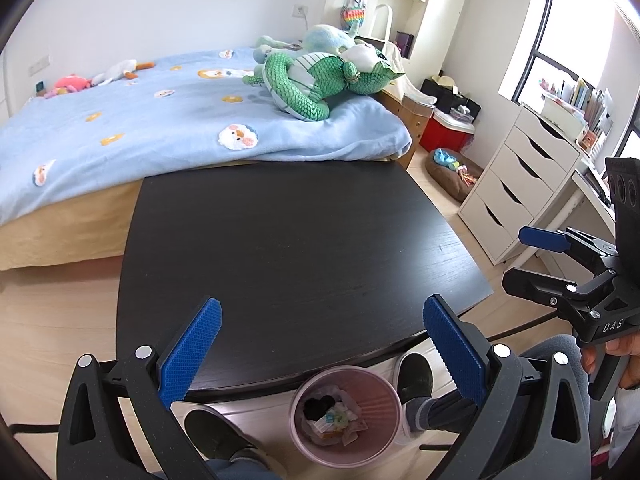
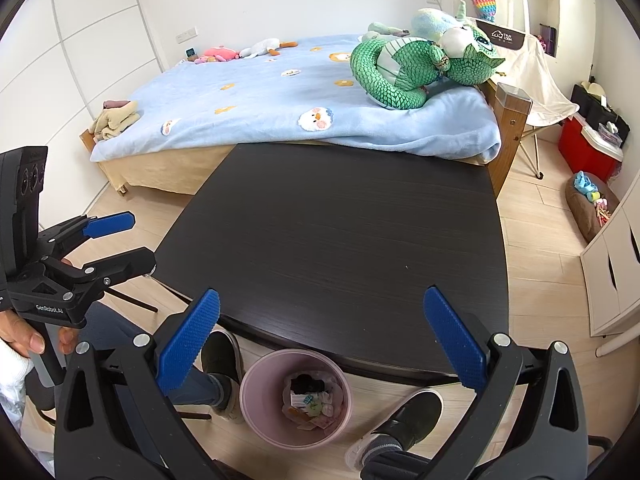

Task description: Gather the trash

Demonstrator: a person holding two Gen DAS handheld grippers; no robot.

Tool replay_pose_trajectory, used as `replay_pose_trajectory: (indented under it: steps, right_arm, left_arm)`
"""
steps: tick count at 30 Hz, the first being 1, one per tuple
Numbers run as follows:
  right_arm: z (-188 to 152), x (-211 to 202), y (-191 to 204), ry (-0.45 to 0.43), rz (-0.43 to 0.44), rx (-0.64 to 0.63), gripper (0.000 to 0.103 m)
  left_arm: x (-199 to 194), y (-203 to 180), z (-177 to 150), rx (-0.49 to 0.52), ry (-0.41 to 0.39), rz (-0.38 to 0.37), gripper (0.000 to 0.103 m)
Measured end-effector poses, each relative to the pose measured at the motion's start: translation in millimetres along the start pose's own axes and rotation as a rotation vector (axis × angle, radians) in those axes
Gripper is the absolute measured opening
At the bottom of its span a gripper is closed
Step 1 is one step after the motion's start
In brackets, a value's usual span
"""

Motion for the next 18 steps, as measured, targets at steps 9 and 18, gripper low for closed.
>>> replay_pose_trajectory:
  steps: [9,18]
  right_arm:
    - [-0.6,-0.6,-0.8,0.001,-0.001,0.0,0.1]
    - [-1.9,-0.4,-1.2,0.003,-0.001,0.002,0.1]
  left_arm:
    - [0.3,0.0,0.0,0.002,0.0,0.0,0.097]
    - [0.7,0.4,-0.8,0.0,0.003,0.002,0.097]
Point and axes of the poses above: each gripper's, at about its wrist camera, not at the fingertips, and x roughly the way its jaws point, y to its left, z to its top, the point moved 8 cm from there along x, roughly the way its jaws point, and after that the axes turned 11 degrees about z, right-handed, at the moved point
